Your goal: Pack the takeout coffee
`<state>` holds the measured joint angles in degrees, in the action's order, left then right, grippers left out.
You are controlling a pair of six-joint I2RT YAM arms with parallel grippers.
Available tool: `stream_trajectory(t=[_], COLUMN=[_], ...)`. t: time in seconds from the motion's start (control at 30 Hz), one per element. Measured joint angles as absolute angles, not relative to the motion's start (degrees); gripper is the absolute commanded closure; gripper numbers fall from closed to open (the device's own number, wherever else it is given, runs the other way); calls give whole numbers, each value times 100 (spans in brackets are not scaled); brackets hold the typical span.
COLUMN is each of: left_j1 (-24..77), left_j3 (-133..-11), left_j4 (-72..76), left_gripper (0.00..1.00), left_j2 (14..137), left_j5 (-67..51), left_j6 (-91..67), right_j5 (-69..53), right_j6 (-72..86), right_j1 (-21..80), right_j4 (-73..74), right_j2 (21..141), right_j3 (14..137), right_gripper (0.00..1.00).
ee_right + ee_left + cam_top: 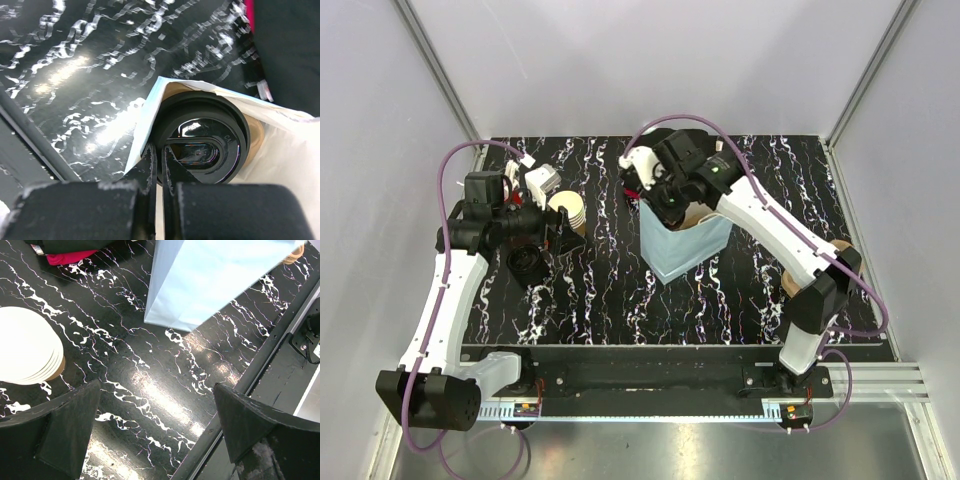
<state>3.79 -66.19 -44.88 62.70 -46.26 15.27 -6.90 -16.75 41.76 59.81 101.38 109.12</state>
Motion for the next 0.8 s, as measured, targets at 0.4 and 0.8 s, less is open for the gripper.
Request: stream_trajectory(t=[0.4, 0.8], left_j1=[379, 379], left_j3=[-6595, -6595], left_j4=[-4486, -4484], left_gripper=[1, 1], left_j2=[6272, 6272], left_j5=[-4602, -4582], left_j6=[1527, 1527], right_j5=[-652, -62], right_j6=[-1664, -1715], right_j1=[5162, 5179], right_j4=[6274, 6309], right_j2=[10790, 10777], right_j3=[11699, 11699], right_gripper=[100, 100])
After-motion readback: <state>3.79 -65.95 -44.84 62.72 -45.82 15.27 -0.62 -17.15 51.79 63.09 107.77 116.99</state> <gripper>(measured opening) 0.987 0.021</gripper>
